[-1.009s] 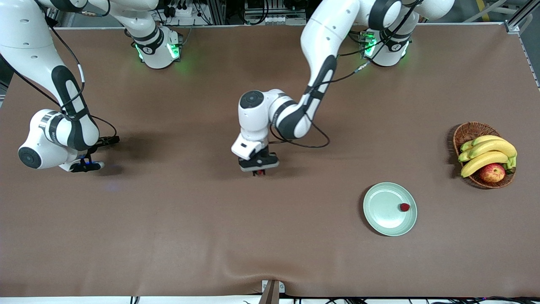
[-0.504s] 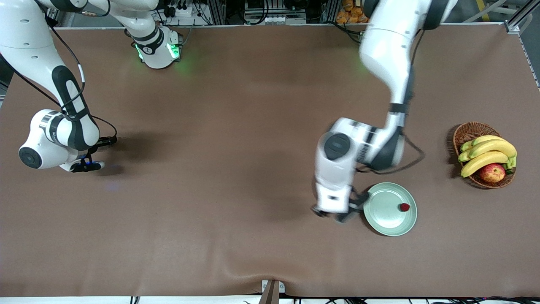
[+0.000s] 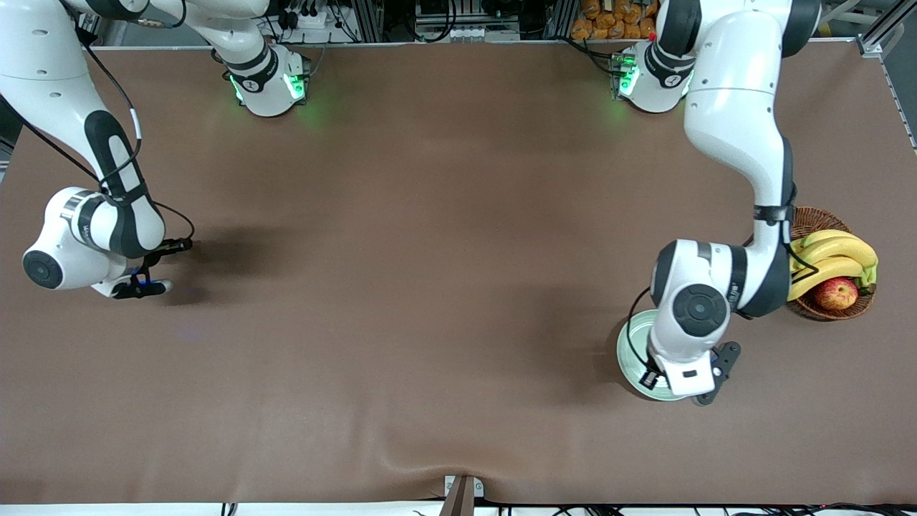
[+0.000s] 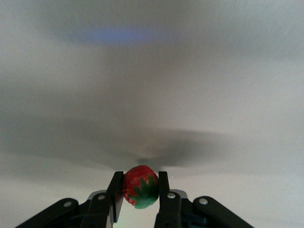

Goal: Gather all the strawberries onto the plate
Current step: 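Place the strawberry on the plate with the left gripper while the right gripper grasps another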

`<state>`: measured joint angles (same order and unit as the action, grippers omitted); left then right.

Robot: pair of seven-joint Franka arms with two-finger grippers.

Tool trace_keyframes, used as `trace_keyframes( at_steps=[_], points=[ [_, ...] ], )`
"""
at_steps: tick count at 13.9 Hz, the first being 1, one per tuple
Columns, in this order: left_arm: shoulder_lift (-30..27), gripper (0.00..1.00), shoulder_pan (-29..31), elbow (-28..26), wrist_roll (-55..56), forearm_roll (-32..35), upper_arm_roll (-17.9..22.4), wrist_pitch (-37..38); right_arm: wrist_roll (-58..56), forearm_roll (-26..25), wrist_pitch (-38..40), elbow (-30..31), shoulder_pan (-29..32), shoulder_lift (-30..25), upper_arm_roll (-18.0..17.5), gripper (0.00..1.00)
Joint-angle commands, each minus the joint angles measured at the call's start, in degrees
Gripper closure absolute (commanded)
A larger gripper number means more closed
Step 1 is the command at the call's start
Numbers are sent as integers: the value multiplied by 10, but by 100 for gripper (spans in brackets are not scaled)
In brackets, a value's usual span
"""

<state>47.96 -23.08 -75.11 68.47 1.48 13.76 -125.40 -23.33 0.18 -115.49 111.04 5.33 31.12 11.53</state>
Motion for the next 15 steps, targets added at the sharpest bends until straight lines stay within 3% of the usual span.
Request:
trace_keyframes(
  at_steps=[1, 6, 10, 11, 12, 15],
  points=[
    [5, 100, 8, -13, 6, -17, -3, -5, -1, 0, 8, -36, -12, -13, -4, 87],
    [19, 100, 21, -38, 6, -37, -4, -16, 15, 60, 9, -121, -100, -14, -6, 93],
    [19, 100, 33, -50, 7, -39, -5, -16, 56, 188, 8, -128, -148, -12, -7, 93],
    [18, 67, 34, -50, 7, -43, -5, -16, 65, 220, 7, -127, -160, -11, -7, 93],
    [17, 1, 34, -50, 6, -46, -4, -16, 78, 249, 8, -127, -174, -10, -7, 94],
    [6, 0, 29, -50, 3, -46, -2, -14, 137, 291, 4, -126, -223, -6, -8, 94]
  ],
)
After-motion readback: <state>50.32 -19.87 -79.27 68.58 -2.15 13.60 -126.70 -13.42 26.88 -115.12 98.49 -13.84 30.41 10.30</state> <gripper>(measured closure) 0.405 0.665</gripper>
